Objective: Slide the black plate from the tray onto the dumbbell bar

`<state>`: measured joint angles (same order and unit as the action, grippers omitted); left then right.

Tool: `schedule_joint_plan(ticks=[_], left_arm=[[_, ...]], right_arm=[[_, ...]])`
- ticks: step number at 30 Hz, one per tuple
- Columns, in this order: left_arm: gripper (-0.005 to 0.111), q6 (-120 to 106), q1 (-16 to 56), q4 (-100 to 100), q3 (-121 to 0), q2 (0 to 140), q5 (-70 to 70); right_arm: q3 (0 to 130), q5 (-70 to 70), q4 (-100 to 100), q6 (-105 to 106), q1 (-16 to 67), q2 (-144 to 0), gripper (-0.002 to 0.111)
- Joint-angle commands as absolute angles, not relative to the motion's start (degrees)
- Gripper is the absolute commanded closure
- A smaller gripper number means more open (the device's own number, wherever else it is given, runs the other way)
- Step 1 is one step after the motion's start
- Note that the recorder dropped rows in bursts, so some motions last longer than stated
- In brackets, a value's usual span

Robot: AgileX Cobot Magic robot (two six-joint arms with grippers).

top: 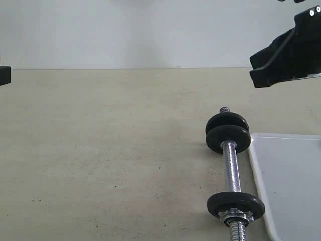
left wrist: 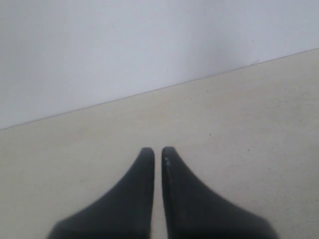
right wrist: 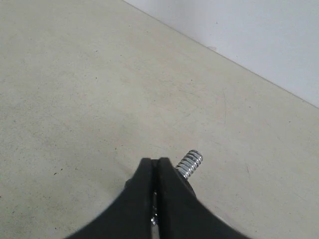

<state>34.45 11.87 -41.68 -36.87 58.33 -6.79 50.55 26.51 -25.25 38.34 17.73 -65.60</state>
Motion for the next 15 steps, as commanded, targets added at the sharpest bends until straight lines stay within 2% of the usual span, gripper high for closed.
schedule_joint_plan(ticks=[1, 7, 15], left_arm=[[0.102, 34.16, 11.42, -45.31, -36.55, 58.32, -6.04], [0.102, 34.16, 9.32, -45.64, -36.55, 59.34, -5.32], [0.102, 35.09, 7.63, -45.64, -36.55, 59.34, 4.52]], right_arm=[[50.65, 25.26, -25.01, 38.63, 17.74, -65.28, 0.108], [50.65, 17.75, -25.01, 38.50, 17.74, -65.28, 0.108], [50.65, 14.96, -25.01, 40.39, 17.74, -65.28, 0.108]])
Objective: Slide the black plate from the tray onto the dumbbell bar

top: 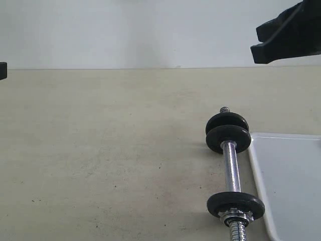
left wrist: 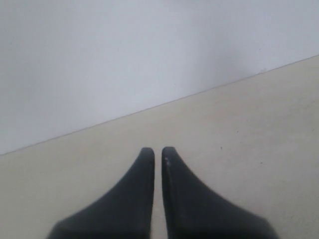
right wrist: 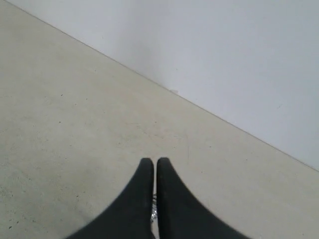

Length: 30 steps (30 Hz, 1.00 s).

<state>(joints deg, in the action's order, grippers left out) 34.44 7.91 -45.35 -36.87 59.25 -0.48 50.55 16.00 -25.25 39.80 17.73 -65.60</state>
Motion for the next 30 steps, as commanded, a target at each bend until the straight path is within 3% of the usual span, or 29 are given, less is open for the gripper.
schedule_joint_plan(ticks=[1, 20, 30], left_arm=[[0.102, 35.09, 7.63, -45.64, -36.55, 59.34, 4.69], [0.102, 34.96, 7.63, -45.76, -36.55, 58.89, 4.36], [0.102, 33.75, 7.63, -46.07, -35.90, 46.82, -3.07]], right_arm=[[50.65, 14.86, -25.01, 40.50, 17.74, -65.28, 0.108], [50.65, 15.06, -25.01, 43.63, 17.74, -65.28, 0.108], [50.36, 13.59, -25.01, 43.63, 17.74, -62.92, 0.108]])
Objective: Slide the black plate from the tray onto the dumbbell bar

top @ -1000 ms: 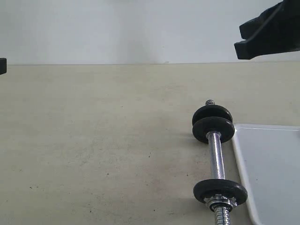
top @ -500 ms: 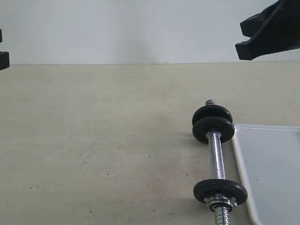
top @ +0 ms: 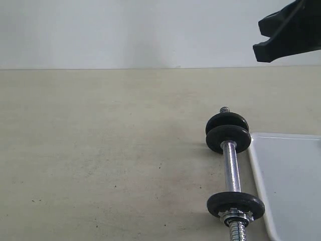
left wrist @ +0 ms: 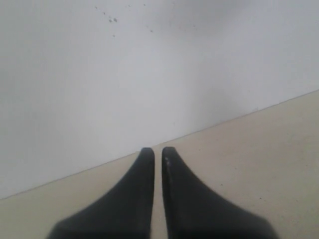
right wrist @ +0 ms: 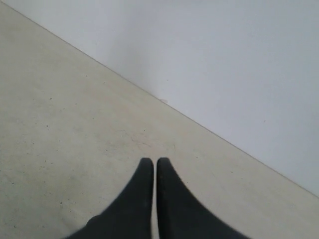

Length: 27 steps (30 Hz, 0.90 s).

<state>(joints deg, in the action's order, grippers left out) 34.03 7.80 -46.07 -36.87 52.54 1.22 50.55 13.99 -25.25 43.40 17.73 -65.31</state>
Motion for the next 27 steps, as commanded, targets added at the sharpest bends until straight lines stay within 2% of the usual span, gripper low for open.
schedule_joint_plan(ticks=[1, 5, 16, 24, 27], left_arm=[[0.102, 33.63, 7.63, -46.07, -35.13, 44.62, -3.18], [0.102, 33.50, 7.63, -46.07, -31.05, 35.51, -3.07], [0.102, 41.73, 7.63, -45.91, -17.00, 12.23, -3.07], [0.102, 46.39, 7.63, -45.91, -11.42, 0.38, -3.07], [0.102, 46.39, 7.63, -45.91, -10.31, 0.00, -3.07]], right_arm=[[49.72, 12.97, -25.01, 43.63, 17.74, -61.81, 0.108], [44.33, 8.20, -25.01, 44.08, 17.74, -56.27, 0.108], [19.12, -13.22, -25.89, 35.34, 17.74, -33.63, 0.108], [7.26, -15.96, -25.78, 25.60, 17.74, -14.54, 0.108], [5.61, -14.72, -25.89, 23.17, 17.74, -10.07, 0.108]])
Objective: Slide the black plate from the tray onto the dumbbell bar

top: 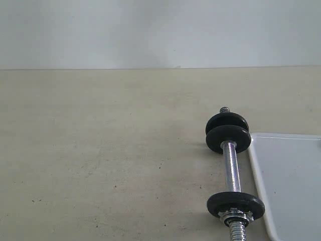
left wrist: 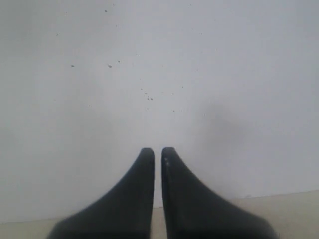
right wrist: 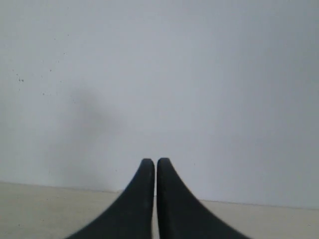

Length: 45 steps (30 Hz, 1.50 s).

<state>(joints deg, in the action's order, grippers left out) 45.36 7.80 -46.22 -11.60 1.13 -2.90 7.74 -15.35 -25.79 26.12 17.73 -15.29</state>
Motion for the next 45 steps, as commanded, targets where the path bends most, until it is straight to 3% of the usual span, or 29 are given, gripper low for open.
schedule_joint_plan(ticks=[1, 32, 45], left_arm=[[0.102, 46.39, 7.63, -45.91, -10.19, 0.00, -3.07], [0.102, 46.28, 7.63, -45.91, -10.08, 0.00, -3.07], [0.102, 46.28, 7.63, -45.91, -10.08, 0.00, -3.08]], right_arm=[[5.33, -14.60, -25.89, 22.64, 17.74, -9.08, 0.108], [5.33, -13.18, -25.89, 21.62, 17.51, -7.27, 0.108], [5.33, 5.19, -26.06, 22.44, -0.56, -1.74, 0.108]])
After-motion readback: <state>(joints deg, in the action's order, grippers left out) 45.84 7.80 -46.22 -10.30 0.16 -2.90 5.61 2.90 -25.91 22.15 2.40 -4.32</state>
